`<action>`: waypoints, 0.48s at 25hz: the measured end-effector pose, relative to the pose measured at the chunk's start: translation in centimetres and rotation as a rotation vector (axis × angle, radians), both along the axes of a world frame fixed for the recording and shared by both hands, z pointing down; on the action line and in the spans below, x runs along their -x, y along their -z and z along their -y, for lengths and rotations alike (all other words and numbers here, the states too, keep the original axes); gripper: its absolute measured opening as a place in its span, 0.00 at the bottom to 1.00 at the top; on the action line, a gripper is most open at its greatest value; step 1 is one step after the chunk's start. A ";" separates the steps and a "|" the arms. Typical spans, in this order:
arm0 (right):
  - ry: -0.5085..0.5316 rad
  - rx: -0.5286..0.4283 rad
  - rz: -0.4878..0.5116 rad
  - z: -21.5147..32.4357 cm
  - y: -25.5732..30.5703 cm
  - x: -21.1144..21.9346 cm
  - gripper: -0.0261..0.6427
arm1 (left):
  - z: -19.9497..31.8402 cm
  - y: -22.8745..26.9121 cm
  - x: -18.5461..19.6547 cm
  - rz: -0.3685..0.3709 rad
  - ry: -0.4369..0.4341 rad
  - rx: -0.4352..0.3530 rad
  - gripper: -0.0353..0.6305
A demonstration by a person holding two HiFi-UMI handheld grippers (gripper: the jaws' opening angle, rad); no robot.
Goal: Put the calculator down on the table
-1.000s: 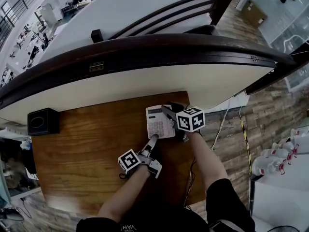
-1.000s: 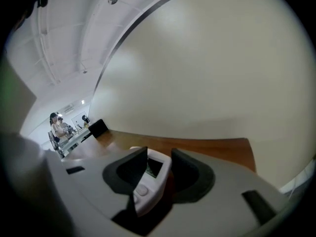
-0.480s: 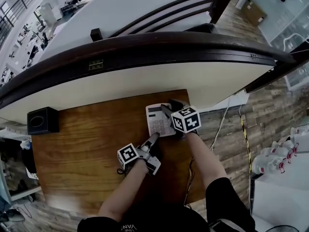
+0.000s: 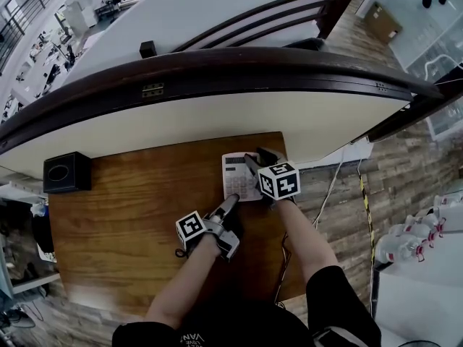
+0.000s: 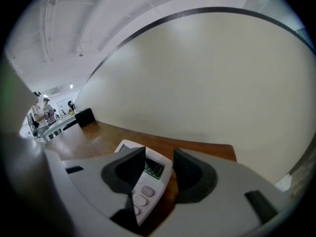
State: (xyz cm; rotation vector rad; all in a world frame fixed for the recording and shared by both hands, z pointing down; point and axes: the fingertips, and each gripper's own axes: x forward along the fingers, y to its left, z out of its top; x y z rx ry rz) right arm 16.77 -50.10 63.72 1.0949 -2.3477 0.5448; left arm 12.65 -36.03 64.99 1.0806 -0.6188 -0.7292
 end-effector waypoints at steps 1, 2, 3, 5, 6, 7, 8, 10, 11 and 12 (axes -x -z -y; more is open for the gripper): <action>-0.005 0.000 -0.004 -0.2 0.1 -0.1 0.26 | -0.1 0.1 0.1 0.008 0.000 -0.005 0.35; -0.010 0.000 -0.009 -0.4 0.1 -0.1 0.26 | -0.2 0.2 0.1 0.020 -0.004 -0.013 0.37; -0.015 0.001 -0.011 -0.6 0.2 -0.2 0.26 | -0.3 0.3 0.2 0.037 -0.014 -0.025 0.39; -0.028 -0.003 -0.008 -1.1 0.4 -0.4 0.26 | -0.8 0.2 0.2 0.079 -0.047 -0.053 0.42; -0.036 -0.008 -0.005 -1.3 0.6 -0.5 0.26 | -1.0 0.0 0.2 0.099 -0.063 -0.063 0.42; -0.043 -0.012 -0.002 -1.5 0.8 -0.6 0.26 | -1.2 0.0 0.3 0.111 -0.074 -0.067 0.42; -0.049 -0.014 -0.001 -1.8 0.9 -0.7 0.26 | -1.5 -0.1 0.3 0.112 -0.077 -0.064 0.42; -0.059 -0.017 -0.001 -2.2 1.3 -0.9 0.26 | -1.9 0.1 0.2 0.098 -0.079 -0.052 0.43; -0.064 -0.019 -0.002 -2.5 1.4 -1.1 0.26 | -2.1 0.1 0.1 0.092 -0.084 -0.050 0.45; -0.070 -0.021 -0.002 -2.7 1.6 -1.2 0.26 | -2.4 0.2 0.0 0.091 -0.094 -0.052 0.45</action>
